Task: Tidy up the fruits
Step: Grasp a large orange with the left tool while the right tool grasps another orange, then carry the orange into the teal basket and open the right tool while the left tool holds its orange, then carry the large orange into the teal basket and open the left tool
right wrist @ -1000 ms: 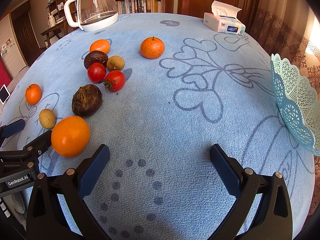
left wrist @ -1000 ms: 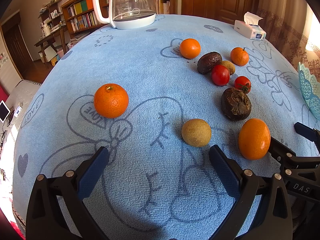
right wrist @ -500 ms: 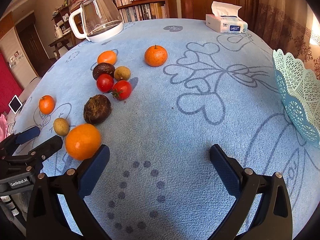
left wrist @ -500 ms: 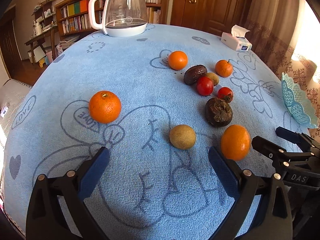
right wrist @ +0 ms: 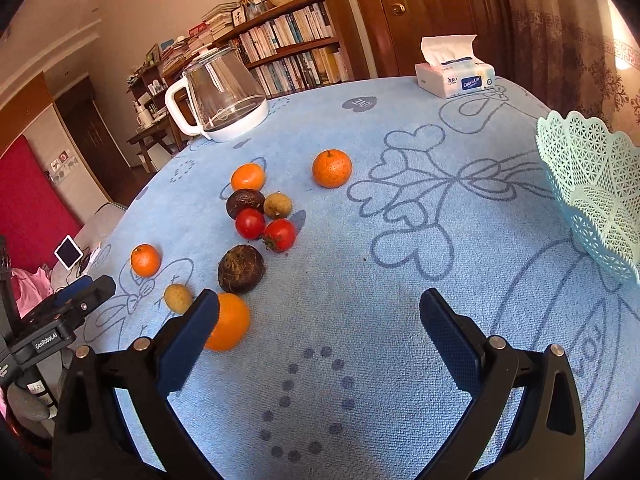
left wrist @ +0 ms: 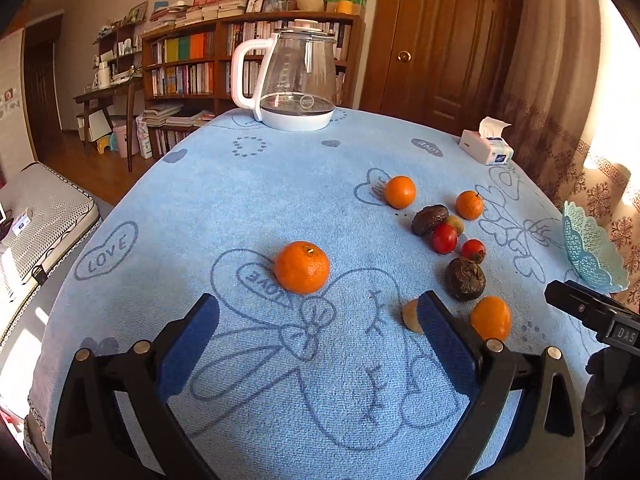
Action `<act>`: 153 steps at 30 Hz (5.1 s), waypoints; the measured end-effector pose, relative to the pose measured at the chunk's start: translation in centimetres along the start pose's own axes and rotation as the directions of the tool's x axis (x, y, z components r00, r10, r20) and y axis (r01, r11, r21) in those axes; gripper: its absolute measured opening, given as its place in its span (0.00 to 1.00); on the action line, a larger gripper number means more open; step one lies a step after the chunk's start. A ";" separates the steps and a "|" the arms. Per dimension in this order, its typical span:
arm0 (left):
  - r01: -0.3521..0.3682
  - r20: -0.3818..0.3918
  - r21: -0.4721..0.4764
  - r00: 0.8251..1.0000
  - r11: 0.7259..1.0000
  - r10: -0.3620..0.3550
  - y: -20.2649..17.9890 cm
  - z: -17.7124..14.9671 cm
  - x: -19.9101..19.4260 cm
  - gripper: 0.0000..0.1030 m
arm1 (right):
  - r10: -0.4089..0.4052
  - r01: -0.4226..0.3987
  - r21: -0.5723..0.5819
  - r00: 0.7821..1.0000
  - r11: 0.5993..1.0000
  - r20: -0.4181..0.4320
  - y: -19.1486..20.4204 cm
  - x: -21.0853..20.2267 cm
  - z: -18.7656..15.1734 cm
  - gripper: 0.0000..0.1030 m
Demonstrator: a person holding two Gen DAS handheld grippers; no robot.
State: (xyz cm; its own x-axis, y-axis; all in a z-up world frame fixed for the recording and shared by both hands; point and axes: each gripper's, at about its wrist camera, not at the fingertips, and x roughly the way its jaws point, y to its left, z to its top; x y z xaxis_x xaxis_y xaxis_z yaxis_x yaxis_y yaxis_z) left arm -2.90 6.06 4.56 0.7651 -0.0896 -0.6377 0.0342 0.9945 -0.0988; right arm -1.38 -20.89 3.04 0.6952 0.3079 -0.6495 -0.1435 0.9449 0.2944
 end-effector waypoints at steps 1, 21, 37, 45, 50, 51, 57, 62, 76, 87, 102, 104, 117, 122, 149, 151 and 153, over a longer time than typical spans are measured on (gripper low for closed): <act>-0.010 0.000 -0.001 1.000 1.000 0.010 0.3 0.3 0.2 0.95 | 0.000 0.000 -0.006 1.000 1.000 -0.002 0.1 0.1 -0.1 0.98; -0.010 -0.175 -0.029 0.985 1.000 0.005 1.2 2.0 6.7 0.42 | 0.013 -0.014 -0.058 1.000 0.998 -0.012 1.2 0.4 -0.6 0.98; -0.010 -0.098 -0.058 0.995 0.998 0.004 1.4 2.0 5.3 0.39 | 0.067 -0.073 -0.190 0.997 0.979 -0.037 4.3 0.4 -1.3 0.97; -0.018 -0.090 -0.062 0.996 0.998 0.013 1.5 1.9 5.2 0.39 | 0.059 -0.095 -0.259 0.988 0.961 -0.144 6.8 2.9 -1.6 0.71; -0.016 -0.092 -0.064 0.996 0.998 0.010 1.5 1.9 5.2 0.39 | 0.059 -0.105 -0.258 0.982 0.961 -0.181 7.0 4.2 -1.4 0.56; -0.015 -0.092 -0.063 0.996 0.998 0.009 1.5 1.9 5.2 0.39 | 0.060 -0.107 -0.253 0.980 0.962 -0.189 7.0 4.4 -1.3 0.55; -0.014 -0.095 -0.063 0.995 0.998 0.008 1.5 1.8 5.2 0.39 | 0.075 -0.125 -0.229 0.974 0.965 -0.213 6.8 5.0 -1.3 0.44; -0.016 -0.090 -0.062 0.996 0.998 0.010 1.4 1.8 5.2 0.39 | 0.085 -0.126 -0.212 0.978 0.969 -0.192 6.5 4.5 -1.1 0.44; 0.007 -0.062 -0.044 0.998 0.999 -0.010 0.3 1.9 3.8 0.39 | 0.076 -0.081 -0.114 0.996 0.990 -0.048 3.0 0.1 1.2 0.44; 0.060 -0.015 0.012 0.998 0.998 -0.060 -2.6 2.8 1.4 0.39 | -0.066 0.063 0.035 0.994 0.997 0.088 -4.7 -5.0 3.2 0.44; 0.080 -0.020 0.065 0.997 0.995 -0.079 -5.5 3.3 1.4 0.39 | -0.375 0.340 0.314 0.926 0.887 0.056 -17.4 -8.1 2.9 0.44; 0.084 -0.024 0.073 0.996 0.994 -0.083 -6.0 3.3 1.5 0.40 | -0.389 0.355 0.321 0.920 0.878 0.044 -18.1 -8.0 2.6 0.44; 0.115 -0.024 0.122 0.993 0.986 -0.113 -8.8 3.7 1.4 0.40 | -0.412 0.369 0.337 0.909 0.866 0.062 -18.7 -8.4 2.4 0.54; 0.131 -0.022 0.146 0.991 0.981 -0.129 -10.1 4.0 1.2 0.40 | -0.434 0.377 0.343 0.895 0.860 0.105 -18.5 -9.4 2.6 0.58; 0.339 -0.074 0.417 0.938 0.843 -0.340 -26.7 5.1 2.6 0.40 | -0.615 0.381 0.577 0.736 0.723 0.284 -22.1 -14.5 0.5 0.93; 0.355 -0.079 0.434 0.931 0.828 -0.358 -28.2 5.1 2.8 0.40 | -0.614 0.375 0.587 0.738 0.718 0.280 -22.3 -14.4 0.3 0.93; 0.375 -0.086 0.449 0.922 0.811 -0.379 -29.5 5.1 3.0 0.40 | -0.615 0.376 0.592 0.740 0.713 0.272 -22.3 -14.2 0.2 0.93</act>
State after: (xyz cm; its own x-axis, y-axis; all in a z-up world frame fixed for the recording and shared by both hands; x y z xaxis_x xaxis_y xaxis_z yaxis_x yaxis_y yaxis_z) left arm 1.66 -23.30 9.49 0.6368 -0.4637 -0.6160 0.6032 0.7972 0.0234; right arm -7.91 -46.38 5.84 0.7941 -0.3840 -0.4712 0.5758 0.7236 0.3807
